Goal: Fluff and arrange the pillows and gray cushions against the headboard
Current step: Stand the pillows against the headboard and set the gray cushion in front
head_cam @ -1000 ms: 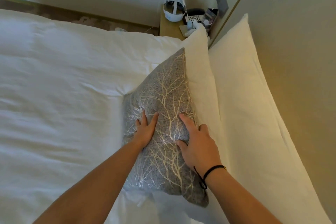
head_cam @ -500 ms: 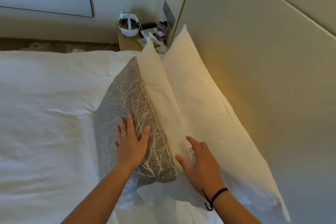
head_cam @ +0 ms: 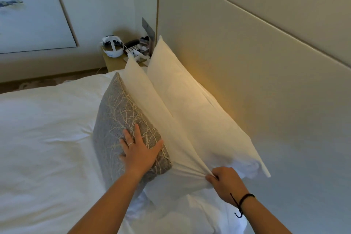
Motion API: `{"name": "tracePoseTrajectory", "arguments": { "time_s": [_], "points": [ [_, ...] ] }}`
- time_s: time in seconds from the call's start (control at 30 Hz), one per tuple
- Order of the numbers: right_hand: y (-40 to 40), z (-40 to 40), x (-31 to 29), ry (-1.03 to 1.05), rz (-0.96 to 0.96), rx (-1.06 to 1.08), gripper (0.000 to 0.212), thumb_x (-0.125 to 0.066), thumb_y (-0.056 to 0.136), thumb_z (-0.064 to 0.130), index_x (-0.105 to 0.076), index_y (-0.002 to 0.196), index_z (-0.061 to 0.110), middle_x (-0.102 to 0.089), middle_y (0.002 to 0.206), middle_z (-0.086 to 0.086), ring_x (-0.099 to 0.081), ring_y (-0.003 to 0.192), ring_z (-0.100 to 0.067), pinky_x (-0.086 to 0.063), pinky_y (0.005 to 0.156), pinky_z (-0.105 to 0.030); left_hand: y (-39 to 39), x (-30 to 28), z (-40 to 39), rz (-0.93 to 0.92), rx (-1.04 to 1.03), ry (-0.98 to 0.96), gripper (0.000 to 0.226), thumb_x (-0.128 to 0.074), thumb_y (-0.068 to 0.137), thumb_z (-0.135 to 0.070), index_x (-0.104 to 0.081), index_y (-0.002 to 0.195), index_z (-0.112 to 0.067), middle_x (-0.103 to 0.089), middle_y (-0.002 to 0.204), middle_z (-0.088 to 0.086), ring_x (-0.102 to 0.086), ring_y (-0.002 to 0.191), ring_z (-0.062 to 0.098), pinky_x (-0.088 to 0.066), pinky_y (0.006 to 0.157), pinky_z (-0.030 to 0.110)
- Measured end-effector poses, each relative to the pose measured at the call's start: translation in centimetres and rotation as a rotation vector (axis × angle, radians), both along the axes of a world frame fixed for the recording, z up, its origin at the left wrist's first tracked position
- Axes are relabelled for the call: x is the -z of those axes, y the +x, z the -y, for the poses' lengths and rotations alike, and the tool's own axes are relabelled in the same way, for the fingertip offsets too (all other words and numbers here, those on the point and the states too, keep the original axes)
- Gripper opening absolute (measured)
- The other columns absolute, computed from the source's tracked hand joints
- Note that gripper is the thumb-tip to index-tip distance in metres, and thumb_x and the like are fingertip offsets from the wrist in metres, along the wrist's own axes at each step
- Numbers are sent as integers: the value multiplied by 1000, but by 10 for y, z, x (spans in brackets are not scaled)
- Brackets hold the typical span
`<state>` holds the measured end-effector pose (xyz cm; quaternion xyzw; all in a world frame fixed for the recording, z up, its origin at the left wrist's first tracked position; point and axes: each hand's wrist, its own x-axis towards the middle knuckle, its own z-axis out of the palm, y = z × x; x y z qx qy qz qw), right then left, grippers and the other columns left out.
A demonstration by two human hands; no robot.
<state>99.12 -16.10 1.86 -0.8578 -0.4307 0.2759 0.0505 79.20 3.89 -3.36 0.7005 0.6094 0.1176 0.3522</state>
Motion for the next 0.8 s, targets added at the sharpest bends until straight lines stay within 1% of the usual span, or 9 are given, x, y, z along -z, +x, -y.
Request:
{"name": "tracePoseTrajectory", "arguments": {
  "time_s": [0.2, 0.3, 0.4, 0.47, 0.53, 0.6, 0.67, 0.73, 0.8],
  "points": [
    [-8, 7, 4, 25, -16, 55, 43, -51, 98, 33, -42, 59, 18, -51, 62, -1, -46, 56, -16, -32, 48, -24, -1, -9, 8, -32, -5, -36, 107, -39, 74, -88, 18, 151, -41, 21, 164, 5, 11, 150, 38, -11, 114, 69],
    [-11, 24, -1, 77, -29, 75, 40, -47, 100, 33, -48, 63, 18, -60, 69, -3, -50, 60, -17, -42, 56, -29, -3, -12, 30, -9, 4, -29, 101, -35, 79, -85, 12, 154, -37, 17, 164, 8, 12, 150, 36, -7, 116, 65],
    [-13, 57, -2, 171, -49, 121, 33, -45, 100, 31, -52, 69, 22, -57, 68, 4, -52, 64, -15, -46, 65, -33, 3, -13, 74, -39, 36, 36, 95, -35, 85, -78, 4, 157, -30, 13, 165, 12, 8, 150, 36, -8, 117, 63],
    [-14, 89, 2, 238, -107, 200, 24, -46, 99, 36, -61, 83, 24, -63, 79, 8, -58, 76, -14, -48, 68, -29, 9, -12, 110, -47, 84, 115, 91, -41, 88, -72, -6, 157, -25, 7, 165, 14, 3, 150, 37, -12, 117, 59],
    [-17, 130, 8, 303, -201, 309, 21, -50, 97, 42, -64, 95, 26, -66, 92, 11, -61, 86, -8, -48, 73, -24, 17, -11, 149, 37, 159, 213, 79, -52, 91, -60, -26, 154, -21, -7, 165, 14, -8, 150, 34, -21, 117, 52],
    [-22, 178, 14, 355, -281, 431, 16, -54, 94, 43, -64, 94, 30, -65, 95, 15, -60, 89, -5, -51, 79, -25, 26, -7, 193, 167, 273, 228, 62, -61, 92, -48, -44, 145, -20, -34, 157, 8, -30, 144, 27, -30, 114, 41],
    [-27, 231, 19, 393, -328, 571, 11, -58, 93, 40, -64, 90, 32, -65, 93, 15, -62, 87, -6, -54, 82, -28, 39, -6, 238, 181, 452, 124, 42, -61, 93, -43, -56, 131, -28, -59, 133, -9, -53, 126, 16, -40, 105, 31],
    [-34, 288, 23, 416, -349, 725, 12, -58, 92, 37, -64, 85, 29, -66, 87, 11, -64, 81, -7, -54, 78, -27, 51, -4, 283, 80, 705, 19, 18, -58, 94, -44, -61, 111, -39, -67, 106, -21, -64, 105, 8, -49, 94, 27],
    [-46, 348, 25, 420, -333, 882, 15, -56, 92, 35, -64, 82, 27, -66, 82, 8, -65, 77, -12, -53, 73, -28, 64, -5, 326, -39, 963, -22, 17, -50, 96, -46, -66, 98, -37, -69, 98, -20, -65, 94, 4, -52, 92, 28]
  ]
}}
